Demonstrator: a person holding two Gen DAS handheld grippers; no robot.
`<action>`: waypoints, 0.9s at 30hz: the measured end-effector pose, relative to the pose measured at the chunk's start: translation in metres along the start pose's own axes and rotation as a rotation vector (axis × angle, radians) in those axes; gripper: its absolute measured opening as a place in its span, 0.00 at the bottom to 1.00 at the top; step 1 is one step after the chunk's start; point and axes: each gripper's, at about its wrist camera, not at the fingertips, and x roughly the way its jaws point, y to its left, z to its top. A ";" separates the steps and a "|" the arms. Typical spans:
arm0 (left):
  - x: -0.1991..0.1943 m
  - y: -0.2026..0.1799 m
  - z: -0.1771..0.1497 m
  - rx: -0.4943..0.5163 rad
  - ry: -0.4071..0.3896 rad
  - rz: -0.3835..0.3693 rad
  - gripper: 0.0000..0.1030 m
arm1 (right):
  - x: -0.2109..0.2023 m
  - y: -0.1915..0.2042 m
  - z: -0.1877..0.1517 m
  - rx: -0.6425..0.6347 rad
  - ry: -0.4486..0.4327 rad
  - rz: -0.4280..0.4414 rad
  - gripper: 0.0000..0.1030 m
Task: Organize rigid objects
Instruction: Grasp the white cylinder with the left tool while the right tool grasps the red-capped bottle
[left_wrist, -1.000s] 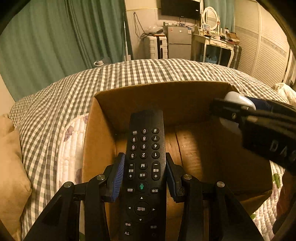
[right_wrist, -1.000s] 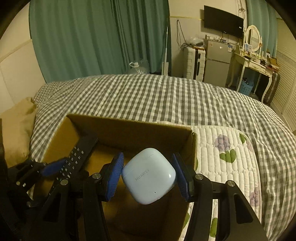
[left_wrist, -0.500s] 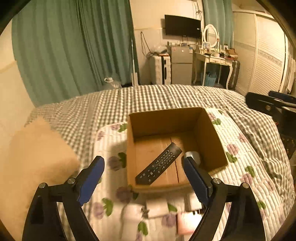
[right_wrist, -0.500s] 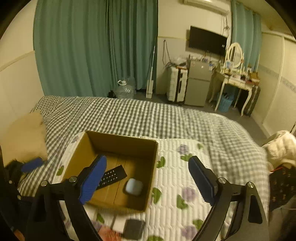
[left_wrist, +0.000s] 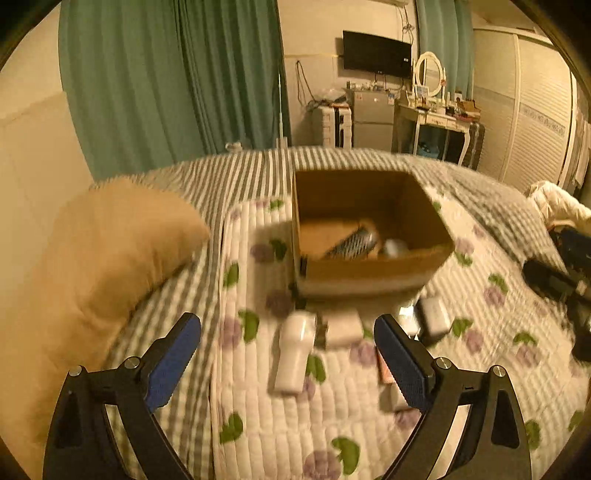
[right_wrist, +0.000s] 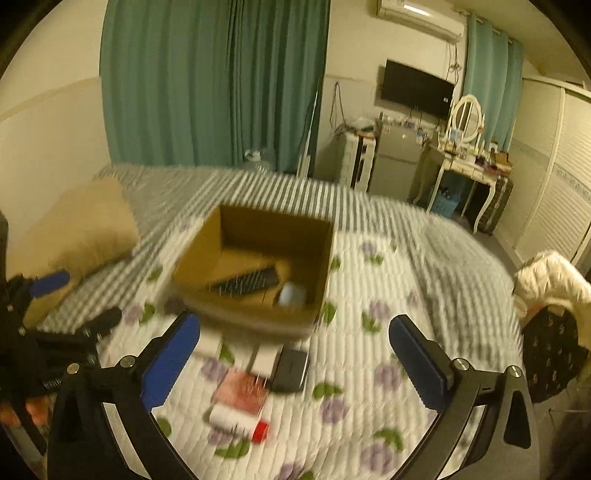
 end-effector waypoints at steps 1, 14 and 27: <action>0.006 0.001 -0.010 -0.006 0.008 -0.004 0.94 | 0.007 0.004 -0.013 -0.005 0.023 0.006 1.00; 0.078 0.006 -0.074 0.019 0.096 -0.002 0.94 | 0.114 0.052 -0.135 0.068 0.277 0.047 1.00; 0.126 0.002 -0.052 0.054 0.125 -0.065 0.92 | 0.153 0.044 -0.152 0.173 0.346 0.070 0.79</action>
